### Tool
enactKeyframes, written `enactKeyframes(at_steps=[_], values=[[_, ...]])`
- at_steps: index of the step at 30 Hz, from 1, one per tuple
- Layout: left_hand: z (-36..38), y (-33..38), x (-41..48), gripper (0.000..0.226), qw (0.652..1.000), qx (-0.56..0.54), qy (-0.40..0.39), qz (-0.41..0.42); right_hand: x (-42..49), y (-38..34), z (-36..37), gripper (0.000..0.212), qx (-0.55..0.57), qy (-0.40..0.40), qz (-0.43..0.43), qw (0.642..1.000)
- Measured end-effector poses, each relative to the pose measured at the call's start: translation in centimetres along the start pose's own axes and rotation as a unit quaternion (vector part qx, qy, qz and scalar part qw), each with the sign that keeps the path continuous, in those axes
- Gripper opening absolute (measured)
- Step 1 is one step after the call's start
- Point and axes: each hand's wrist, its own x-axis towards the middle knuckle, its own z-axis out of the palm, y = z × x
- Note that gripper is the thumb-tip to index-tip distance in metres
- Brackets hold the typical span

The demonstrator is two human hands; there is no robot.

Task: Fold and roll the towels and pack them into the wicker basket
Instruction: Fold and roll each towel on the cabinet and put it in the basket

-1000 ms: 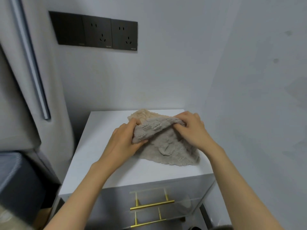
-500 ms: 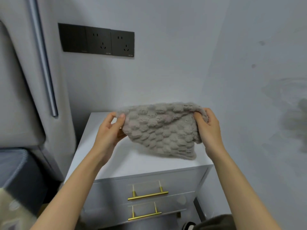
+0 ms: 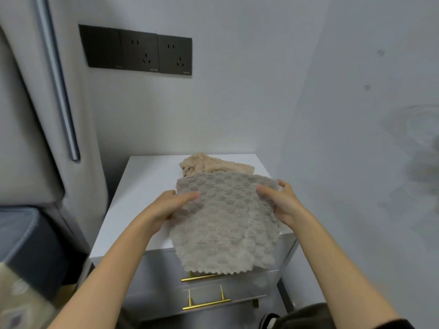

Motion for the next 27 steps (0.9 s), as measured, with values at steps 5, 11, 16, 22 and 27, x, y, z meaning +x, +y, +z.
enactKeyframes(at_steps=[5,11,16,22,27], values=[[0.2,-0.9,-0.4,0.068,0.993,0.103,0.051,0.033,-1.4,0.2,-1.7,0.089,-0.293,0.013,-0.052,0.955],[-0.6,-1.2,-0.7,0.069,0.987,0.120,0.047,0.095,-2.5,0.1,-3.2,0.079,-0.283,-0.024,-0.016,0.959],[-1.6,-1.0,-0.7,0.021,0.969,0.086,0.138,0.187,-2.5,-0.6,-4.2,0.035,-0.151,0.037,-0.142,0.978],[-3.3,-0.3,-1.6,0.027,0.942,0.062,0.215,0.248,-3.0,-1.0,-4.9,0.025,-0.157,0.035,-0.252,0.954],[-4.0,-0.6,-1.8,0.010,0.903,0.166,0.284,0.274,-3.1,-0.8,-4.7,0.013,-0.295,0.064,-0.310,0.901]])
